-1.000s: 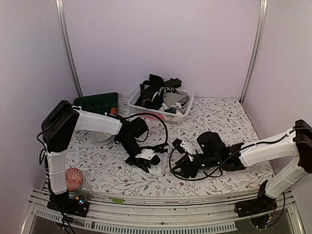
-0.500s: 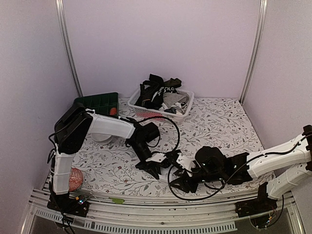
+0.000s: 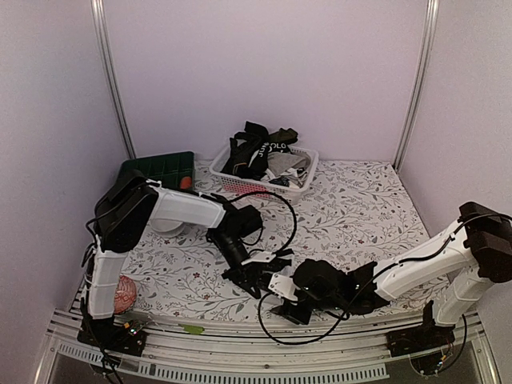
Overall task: Roll the underwear
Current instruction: Roll the underwear at the center of the board.
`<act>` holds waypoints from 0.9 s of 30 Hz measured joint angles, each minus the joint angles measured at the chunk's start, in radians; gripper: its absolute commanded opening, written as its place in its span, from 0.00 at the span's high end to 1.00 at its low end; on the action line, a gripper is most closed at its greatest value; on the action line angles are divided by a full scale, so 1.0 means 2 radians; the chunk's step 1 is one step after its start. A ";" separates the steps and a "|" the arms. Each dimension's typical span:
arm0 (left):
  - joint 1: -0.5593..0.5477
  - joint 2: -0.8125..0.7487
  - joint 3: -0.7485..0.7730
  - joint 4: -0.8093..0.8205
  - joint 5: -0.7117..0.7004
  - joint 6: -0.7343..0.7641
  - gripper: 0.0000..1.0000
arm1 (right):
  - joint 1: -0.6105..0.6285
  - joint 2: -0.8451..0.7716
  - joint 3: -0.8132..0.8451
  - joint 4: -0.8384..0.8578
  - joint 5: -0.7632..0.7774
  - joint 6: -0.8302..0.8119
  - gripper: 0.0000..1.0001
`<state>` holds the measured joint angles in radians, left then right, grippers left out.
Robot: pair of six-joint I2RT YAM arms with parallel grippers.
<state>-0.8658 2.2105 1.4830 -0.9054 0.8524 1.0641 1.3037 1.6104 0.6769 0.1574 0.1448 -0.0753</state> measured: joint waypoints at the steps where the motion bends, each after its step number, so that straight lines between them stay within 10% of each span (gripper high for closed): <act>1: 0.000 0.002 0.003 -0.004 0.001 -0.005 1.00 | 0.001 0.006 0.003 0.003 0.000 -0.006 0.44; 14: 0.006 0.014 0.016 -0.034 0.013 -0.029 1.00 | 0.004 0.066 0.035 0.020 0.011 -0.036 0.78; 17: 0.009 0.013 0.012 -0.032 0.018 -0.025 0.85 | 0.002 0.071 0.039 0.019 0.016 -0.029 1.00; 27: 0.088 -0.146 -0.155 0.131 0.038 -0.128 0.55 | -0.060 0.071 0.059 0.003 -0.138 0.055 1.00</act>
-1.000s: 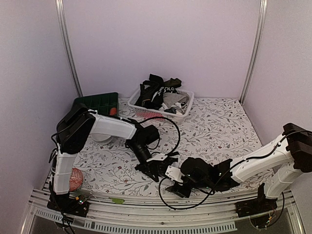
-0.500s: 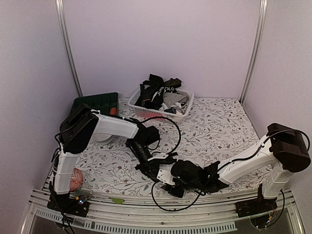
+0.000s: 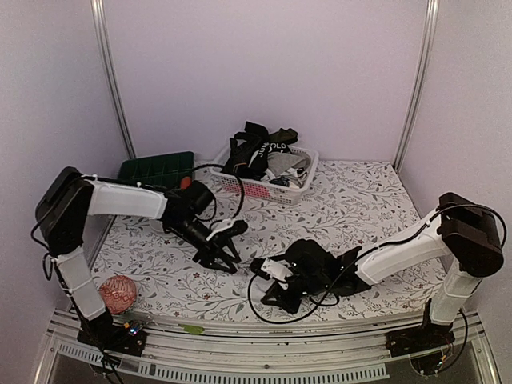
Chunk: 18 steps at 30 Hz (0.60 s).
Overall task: Roll the underwear
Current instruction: Roll the underwear at the center of the board.
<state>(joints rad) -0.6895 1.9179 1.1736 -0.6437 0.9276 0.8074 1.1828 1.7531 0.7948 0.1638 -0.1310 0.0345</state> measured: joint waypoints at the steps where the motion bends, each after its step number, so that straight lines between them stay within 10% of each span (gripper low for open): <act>1: 0.015 -0.040 -0.032 0.041 -0.002 -0.019 0.54 | -0.013 0.000 0.000 0.000 -0.026 0.016 1.00; 8: 0.031 -0.221 -0.197 0.246 -0.041 -0.082 0.52 | -0.087 0.032 0.010 0.010 -0.193 0.101 1.00; 18: -0.078 -0.281 -0.309 0.358 -0.155 -0.024 0.48 | -0.149 0.120 0.054 0.033 -0.380 0.189 1.00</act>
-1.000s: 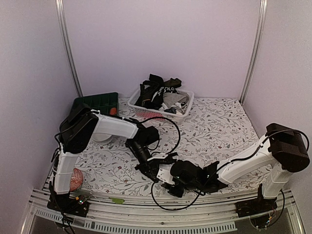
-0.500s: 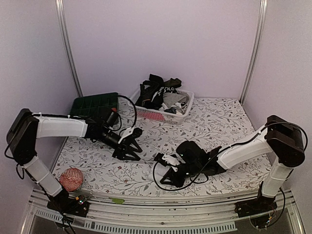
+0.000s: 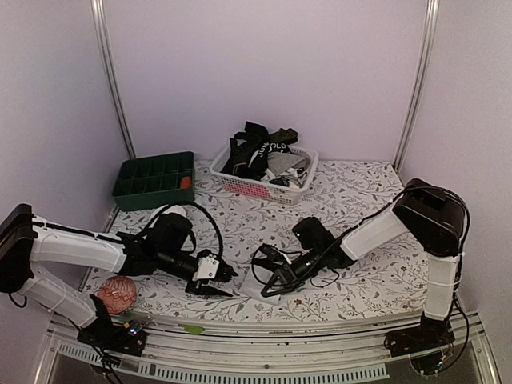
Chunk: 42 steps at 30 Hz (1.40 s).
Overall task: Roll the underwear
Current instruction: Roll the underwear at the center of the board.
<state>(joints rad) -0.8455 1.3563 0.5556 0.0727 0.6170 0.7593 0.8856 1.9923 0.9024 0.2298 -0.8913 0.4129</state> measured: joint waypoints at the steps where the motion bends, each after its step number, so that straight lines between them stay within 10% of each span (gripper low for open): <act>1: -0.008 0.002 -0.003 0.009 -0.010 0.008 0.47 | -0.004 0.006 0.003 0.002 -0.012 0.007 1.00; 16: -0.064 0.121 0.027 0.073 -0.104 0.098 0.56 | -0.018 0.069 0.057 -0.018 -0.101 0.058 1.00; 24: -0.065 0.164 0.072 0.039 -0.133 0.108 1.00 | -0.021 0.069 0.065 -0.035 -0.098 0.073 0.67; 42: 0.015 0.342 0.331 -0.303 0.096 0.123 1.00 | 0.000 -0.269 -0.136 -0.043 0.201 -0.047 0.36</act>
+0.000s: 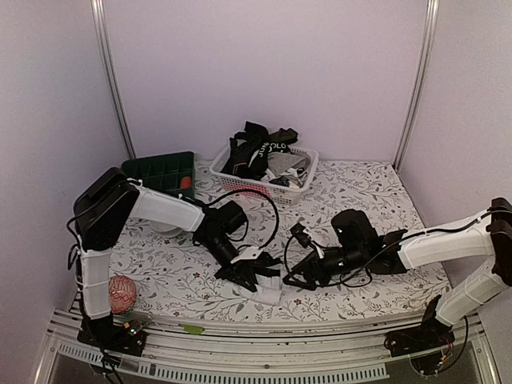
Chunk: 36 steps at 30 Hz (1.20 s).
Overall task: Roll the underwear
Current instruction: Roll the underwear at the center of the board.
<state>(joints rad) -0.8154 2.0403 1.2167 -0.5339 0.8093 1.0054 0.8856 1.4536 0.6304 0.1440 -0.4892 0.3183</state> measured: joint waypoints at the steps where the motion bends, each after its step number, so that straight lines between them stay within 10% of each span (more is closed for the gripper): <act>1: 0.006 0.014 0.014 -0.018 0.019 0.003 1.00 | 0.016 -0.007 0.000 0.002 0.017 -0.015 0.35; 23: 0.027 0.086 0.079 -0.153 0.101 0.033 1.00 | 0.144 0.172 0.090 0.022 0.158 -0.227 0.41; 29: 0.028 0.089 0.079 -0.166 0.104 0.034 1.00 | 0.156 0.173 0.091 0.022 0.173 -0.238 1.00; 36: 0.048 0.067 0.048 -0.143 0.112 0.015 0.53 | 0.152 0.174 0.098 0.014 0.154 -0.218 1.00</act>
<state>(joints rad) -0.7189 2.1746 1.3136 -0.8196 1.0336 1.0351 1.1896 1.8019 0.8261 0.1726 -0.1818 -0.1184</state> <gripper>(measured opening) 0.351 0.087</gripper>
